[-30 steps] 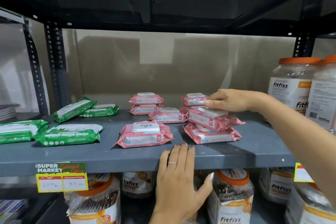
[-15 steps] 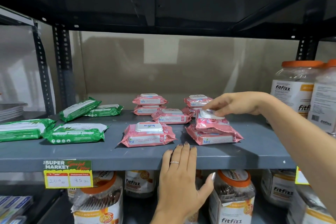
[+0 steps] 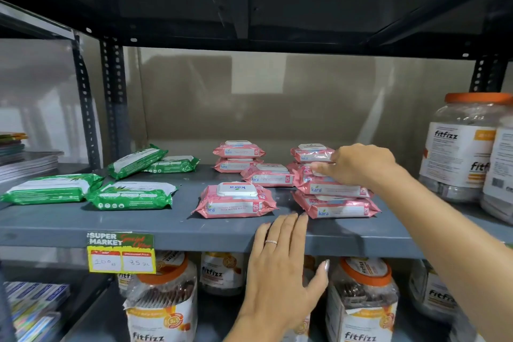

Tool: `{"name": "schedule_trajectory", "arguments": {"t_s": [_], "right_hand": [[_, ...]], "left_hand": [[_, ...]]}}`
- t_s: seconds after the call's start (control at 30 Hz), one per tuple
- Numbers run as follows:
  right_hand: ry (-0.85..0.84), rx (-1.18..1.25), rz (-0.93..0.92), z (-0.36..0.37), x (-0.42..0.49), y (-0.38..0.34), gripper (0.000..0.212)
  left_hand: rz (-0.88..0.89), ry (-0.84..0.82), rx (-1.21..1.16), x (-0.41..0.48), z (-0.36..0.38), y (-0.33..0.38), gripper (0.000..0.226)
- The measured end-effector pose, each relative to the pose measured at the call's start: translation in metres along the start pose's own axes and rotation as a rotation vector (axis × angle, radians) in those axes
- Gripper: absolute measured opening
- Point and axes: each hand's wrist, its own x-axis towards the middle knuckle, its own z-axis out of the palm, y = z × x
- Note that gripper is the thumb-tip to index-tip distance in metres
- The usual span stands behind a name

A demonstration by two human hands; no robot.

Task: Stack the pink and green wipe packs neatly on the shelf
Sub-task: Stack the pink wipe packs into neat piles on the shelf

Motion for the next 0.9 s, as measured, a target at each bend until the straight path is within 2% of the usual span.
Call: {"name": "schedule_trajectory", "arguments": {"t_s": [0.03, 0.1, 0.17, 0.23, 0.33, 0.43, 0.53, 0.67, 0.77, 0.83, 0.9], "right_hand": [[-0.016, 0.026, 0.004, -0.005, -0.002, 0.001, 0.076], [0.077, 0.107, -0.089, -0.012, -0.006, -0.009, 0.071], [0.155, 0.259, -0.309, -0.015, -0.012, -0.03, 0.058], [0.082, 0.434, -0.557, -0.015, -0.018, -0.06, 0.049], [-0.194, 0.523, -0.761, -0.009, -0.021, -0.099, 0.051], [-0.367, 0.437, -0.788, 0.0, -0.015, -0.119, 0.051], [-0.335, 0.461, -0.721, 0.006, -0.01, -0.126, 0.052], [-0.253, 0.367, -0.603, 0.007, -0.011, -0.13, 0.062], [-0.402, 0.46, -0.655, 0.001, -0.006, -0.118, 0.043], [-0.512, 0.504, -0.691, -0.003, -0.005, -0.11, 0.05], [-0.48, 0.53, -0.709, 0.001, -0.006, -0.111, 0.047]], "left_hand": [[0.002, 0.015, -0.032, -0.001, -0.008, -0.003, 0.068], [-0.035, 0.059, -0.064, -0.004, -0.029, -0.023, 0.063], [-0.074, 0.099, -0.042, -0.012, -0.049, -0.05, 0.055], [-0.081, 0.088, 0.02, -0.025, -0.059, -0.075, 0.05], [-0.053, 0.01, 0.102, -0.042, -0.054, -0.088, 0.054], [-0.097, 0.019, 0.064, -0.047, -0.044, -0.085, 0.056], [-0.153, 0.051, 0.051, -0.045, -0.037, -0.08, 0.058], [-0.181, 0.076, 0.06, -0.045, -0.03, -0.077, 0.059], [-0.182, 0.084, 0.071, -0.045, -0.027, -0.078, 0.06], [-0.172, 0.09, 0.068, -0.045, -0.026, -0.079, 0.061], [-0.164, 0.097, 0.068, -0.046, -0.024, -0.08, 0.062]]}}
